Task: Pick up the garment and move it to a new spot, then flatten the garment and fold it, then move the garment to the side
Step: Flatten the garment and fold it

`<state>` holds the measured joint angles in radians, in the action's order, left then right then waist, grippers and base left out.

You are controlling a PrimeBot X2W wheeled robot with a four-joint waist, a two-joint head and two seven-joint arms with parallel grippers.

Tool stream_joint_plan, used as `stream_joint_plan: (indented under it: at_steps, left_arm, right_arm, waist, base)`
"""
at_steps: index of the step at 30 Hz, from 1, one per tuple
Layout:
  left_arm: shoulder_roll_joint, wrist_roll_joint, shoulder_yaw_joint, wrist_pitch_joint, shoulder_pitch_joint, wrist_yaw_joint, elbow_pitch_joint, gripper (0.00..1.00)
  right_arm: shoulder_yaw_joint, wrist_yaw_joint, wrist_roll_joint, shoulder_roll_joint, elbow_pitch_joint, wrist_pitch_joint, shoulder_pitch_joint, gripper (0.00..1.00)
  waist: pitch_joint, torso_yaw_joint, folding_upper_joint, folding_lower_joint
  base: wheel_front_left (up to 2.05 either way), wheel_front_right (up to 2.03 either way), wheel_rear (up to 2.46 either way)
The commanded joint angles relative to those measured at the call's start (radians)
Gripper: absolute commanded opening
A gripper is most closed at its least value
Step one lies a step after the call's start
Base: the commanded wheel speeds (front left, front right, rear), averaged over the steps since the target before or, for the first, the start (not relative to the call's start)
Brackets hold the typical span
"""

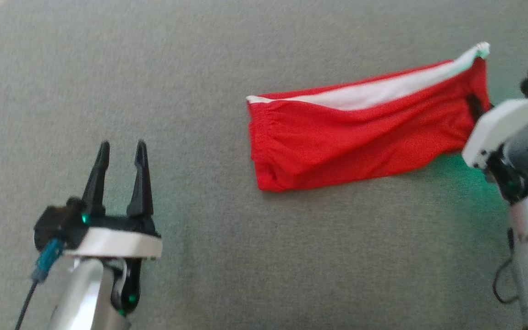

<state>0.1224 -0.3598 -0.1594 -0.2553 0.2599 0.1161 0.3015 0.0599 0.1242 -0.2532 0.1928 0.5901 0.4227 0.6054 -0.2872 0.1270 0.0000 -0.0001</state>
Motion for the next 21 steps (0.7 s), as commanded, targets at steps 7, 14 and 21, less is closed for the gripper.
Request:
stream_joint_plan:
  at_steps: [7, 14, 21]
  left_arm:
    - [0.025, 0.016, 0.035, -0.006, -0.066, 0.008, -0.037, 1.0]
    - [0.017, 0.012, 0.013, -0.006, -0.074, 0.01, -0.035, 1.0]
    - [0.019, 0.005, 0.008, -0.006, -0.069, 0.011, -0.033, 1.0]
  right_arm:
    - [0.129, 0.007, 0.188, -0.001, -0.342, 0.114, -0.186, 0.0]
    - [0.127, 0.007, 0.217, -0.035, -0.513, 0.218, -0.25, 0.0]
    - [-0.076, 0.007, 0.161, -0.1, -0.589, 0.288, -0.22, 0.0]
  waist:
    - [0.113, -0.064, 0.0, 0.0001]
    - [0.125, -0.049, 0.0, 0.0001]
    - [0.12, -0.031, 0.0, 0.0001]
  base:
    - [0.0, 0.0, 0.0]
    - [0.0, 0.0, 0.0]
    - [0.0, 0.0, 0.0]
